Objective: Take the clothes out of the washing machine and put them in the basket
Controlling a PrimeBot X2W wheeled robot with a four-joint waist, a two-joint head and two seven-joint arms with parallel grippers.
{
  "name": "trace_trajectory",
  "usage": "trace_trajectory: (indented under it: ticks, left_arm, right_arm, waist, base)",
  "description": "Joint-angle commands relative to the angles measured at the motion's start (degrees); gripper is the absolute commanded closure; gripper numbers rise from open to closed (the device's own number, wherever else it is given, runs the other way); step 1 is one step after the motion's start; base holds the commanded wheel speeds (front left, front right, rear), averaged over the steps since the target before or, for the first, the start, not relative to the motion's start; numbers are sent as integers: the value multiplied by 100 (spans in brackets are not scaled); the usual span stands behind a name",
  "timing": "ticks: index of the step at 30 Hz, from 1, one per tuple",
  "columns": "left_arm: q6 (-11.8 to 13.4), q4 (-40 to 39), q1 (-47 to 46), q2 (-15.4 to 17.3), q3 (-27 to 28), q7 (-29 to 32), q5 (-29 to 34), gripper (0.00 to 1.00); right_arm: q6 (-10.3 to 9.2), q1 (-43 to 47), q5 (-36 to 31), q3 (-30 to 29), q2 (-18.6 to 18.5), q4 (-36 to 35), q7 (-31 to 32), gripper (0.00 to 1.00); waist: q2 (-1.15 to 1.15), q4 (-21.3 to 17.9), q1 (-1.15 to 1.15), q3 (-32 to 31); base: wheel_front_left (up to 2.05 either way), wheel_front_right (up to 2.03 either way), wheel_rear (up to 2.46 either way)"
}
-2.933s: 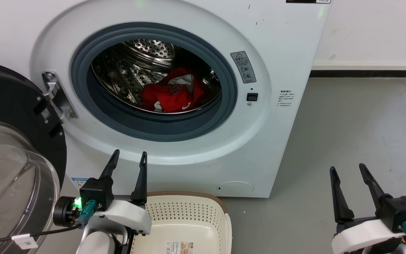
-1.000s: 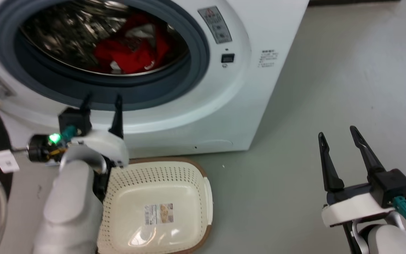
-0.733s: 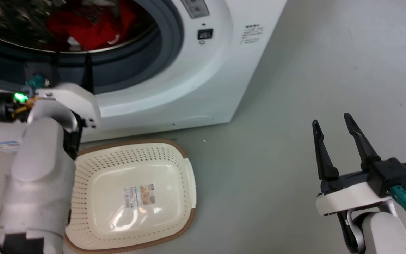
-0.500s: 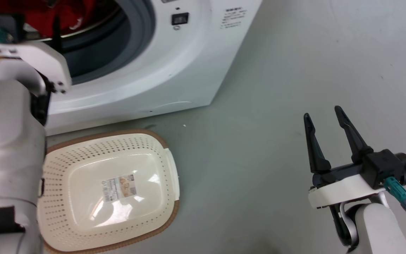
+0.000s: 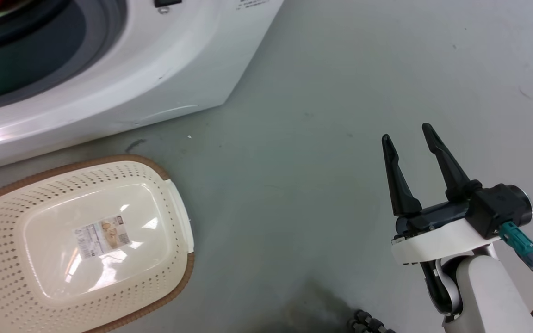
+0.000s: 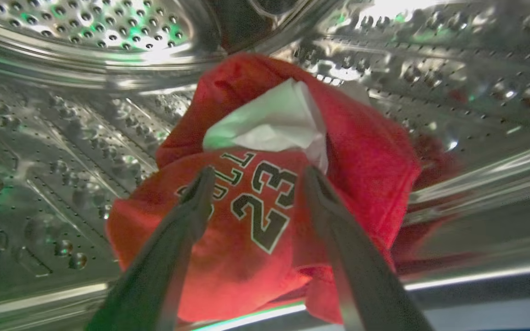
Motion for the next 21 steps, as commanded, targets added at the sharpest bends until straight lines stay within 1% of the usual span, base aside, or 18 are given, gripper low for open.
trace_trajectory:
  ticks: [1,7,11,12,13,14,17,21]
  left_arm:
    - [-4,80,-145,89,-73,226,-5,0]
    - [-14,314,-604,350,-538,1521,-341,0]
    - [-16,298,-776,516,-690,2106,-514,0]
    - [-16,272,-793,534,-728,2189,-516,51]
    - [-16,239,-812,555,-744,2252,-555,92]
    - [-15,224,-810,586,-750,2314,-570,100]
    - [22,114,-731,636,-719,2367,-627,100]
    - [142,-138,-544,633,-678,2133,-698,100]
  right_arm:
    - [-5,-108,51,30,14,-34,-18,0]
    - [-4,-137,140,109,15,-72,-19,0]
    - [-4,-165,185,130,13,-74,-19,0]
    - [-4,-163,188,131,13,-73,-19,0]
    - [-4,-175,185,138,14,-86,-19,0]
    - [-4,-204,197,145,14,-117,-19,0]
    - [-5,-218,204,139,13,-142,-16,0]
    - [-5,-257,172,94,14,-162,-16,0]
  waist:
    - [0,-153,-1,162]
    - [0,-292,-1,364]
    - [0,-319,-1,446]
    - [0,-318,-1,455]
    - [0,-316,-1,469]
    - [0,-313,-1,479]
    - [0,-300,-1,495]
    - [0,-271,-1,469]
  base:
    - [0,0,0]
    - [0,0,0]
    - [0,0,0]
    - [0,0,0]
    - [0,0,0]
    - [0,0,0]
    - [0,0,0]
    - [0,0,0]
